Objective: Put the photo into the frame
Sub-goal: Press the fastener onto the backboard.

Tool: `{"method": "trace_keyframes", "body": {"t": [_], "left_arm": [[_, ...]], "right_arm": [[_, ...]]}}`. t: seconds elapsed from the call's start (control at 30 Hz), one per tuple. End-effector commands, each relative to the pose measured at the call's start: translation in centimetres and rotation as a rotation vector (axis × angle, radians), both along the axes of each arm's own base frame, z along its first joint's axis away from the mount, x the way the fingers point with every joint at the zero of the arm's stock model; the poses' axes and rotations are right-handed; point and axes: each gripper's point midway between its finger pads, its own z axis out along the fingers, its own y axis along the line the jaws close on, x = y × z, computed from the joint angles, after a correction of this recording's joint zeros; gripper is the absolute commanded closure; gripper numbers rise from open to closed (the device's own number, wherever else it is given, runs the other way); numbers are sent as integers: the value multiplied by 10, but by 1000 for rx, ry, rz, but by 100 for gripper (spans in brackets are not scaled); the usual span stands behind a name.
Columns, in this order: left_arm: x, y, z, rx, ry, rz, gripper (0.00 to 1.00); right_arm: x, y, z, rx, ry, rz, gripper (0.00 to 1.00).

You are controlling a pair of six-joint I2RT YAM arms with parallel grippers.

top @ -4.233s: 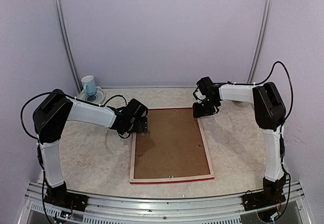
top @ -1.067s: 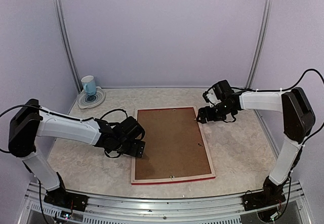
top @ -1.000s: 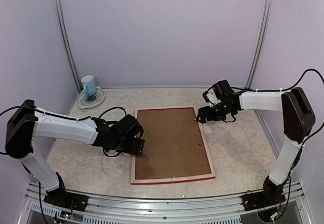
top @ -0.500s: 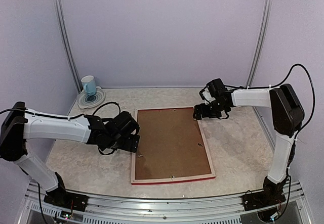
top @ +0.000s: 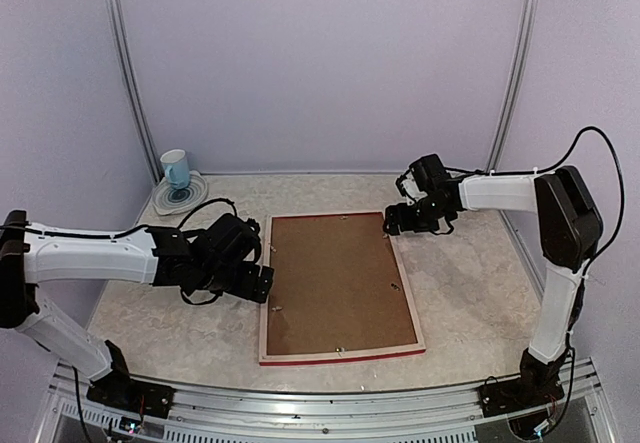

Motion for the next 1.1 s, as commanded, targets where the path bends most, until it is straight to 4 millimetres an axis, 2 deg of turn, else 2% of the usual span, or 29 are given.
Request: {"method": "trace_keyframes", "body": {"t": [0.0, 0.37, 0.8, 1.07], "left_arm": [[-10, -11, -16, -3, 60, -90, 1], [-15, -19, -52, 84, 129, -118, 3], [-13, -31, -61, 82, 143, -139, 9], [-10, -28, -66, 101, 137, -118, 13]], "right_arm": [[0, -6, 16, 14, -30, -15, 12], [-3, -6, 13, 15, -22, -11, 12], [-6, -9, 10, 15, -18, -12, 12], [-7, -10, 9, 16, -16, -12, 12]]}}
